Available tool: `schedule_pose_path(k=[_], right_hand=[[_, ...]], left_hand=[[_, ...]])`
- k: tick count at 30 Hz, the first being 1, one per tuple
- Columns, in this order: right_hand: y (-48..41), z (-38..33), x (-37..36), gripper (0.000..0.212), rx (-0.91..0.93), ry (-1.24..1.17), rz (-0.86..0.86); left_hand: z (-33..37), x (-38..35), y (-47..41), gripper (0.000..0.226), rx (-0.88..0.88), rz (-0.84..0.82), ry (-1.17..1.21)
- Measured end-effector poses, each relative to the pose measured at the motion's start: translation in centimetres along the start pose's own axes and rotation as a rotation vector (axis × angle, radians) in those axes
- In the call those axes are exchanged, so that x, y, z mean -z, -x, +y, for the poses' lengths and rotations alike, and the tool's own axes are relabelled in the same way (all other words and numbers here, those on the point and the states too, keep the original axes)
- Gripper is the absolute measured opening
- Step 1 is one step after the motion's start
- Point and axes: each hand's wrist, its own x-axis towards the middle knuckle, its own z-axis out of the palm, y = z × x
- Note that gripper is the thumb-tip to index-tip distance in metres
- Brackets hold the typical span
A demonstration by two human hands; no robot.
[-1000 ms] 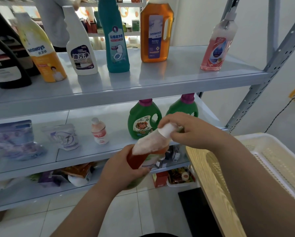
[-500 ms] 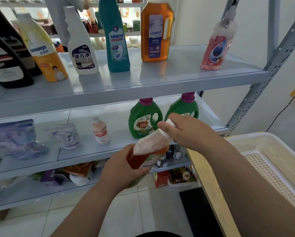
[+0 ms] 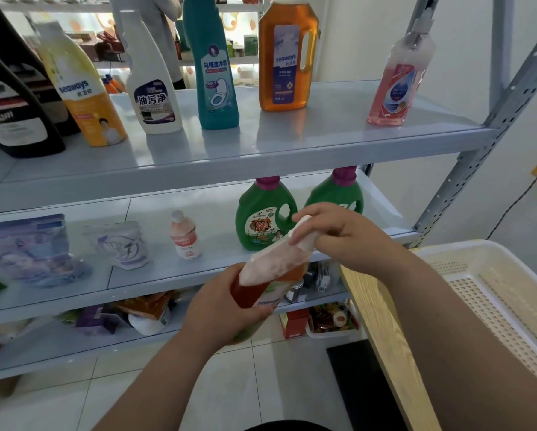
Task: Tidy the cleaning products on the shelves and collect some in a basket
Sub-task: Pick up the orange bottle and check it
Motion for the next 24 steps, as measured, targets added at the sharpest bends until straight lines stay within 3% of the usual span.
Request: schedule_pose_path(k=[2, 5, 6, 8, 13, 20, 24], right_hand=[[0.1, -0.2, -0.3, 0.037, -0.02, -0.024, 0.018], [-0.1, -0.1, -0.5, 0.04, -0.094, 0.151, 0.044], [-0.1, 0.0, -0.5, 0.033, -0.074, 0.165, 0.053], [0.4, -0.2, -0.6, 0.021, -0.019, 0.022, 0.067], [1.0, 0.3, -0.8, 0.038, 0.155, -0.186, 0.072], [0.9, 1.4, -1.6, 0.027, 0.187, -0.415, 0.075], [1.2, 1.1, -1.8, 0.036, 0.135, -0.602, 0.04]], left_hand=[[0.1, -0.1, 0.0, 0.081, 0.015, 0.0, 0.007], [0.1, -0.3, -0.1, 0.082, 0.008, -0.004, 0.014], [0.2, -0.2, 0.0, 0.081, -0.003, -0.009, 0.021], [0.3, -0.1, 0.1, 0.076, -0.007, -0.019, 0.037], [0.6, 0.2, 0.2, 0.066, 0.02, -0.023, 0.089], [0.8, 0.6, 0.1, 0.076, -0.004, -0.066, 0.127], [0.6, 0.8, 0.1, 0.08, 0.005, -0.089, 0.167]])
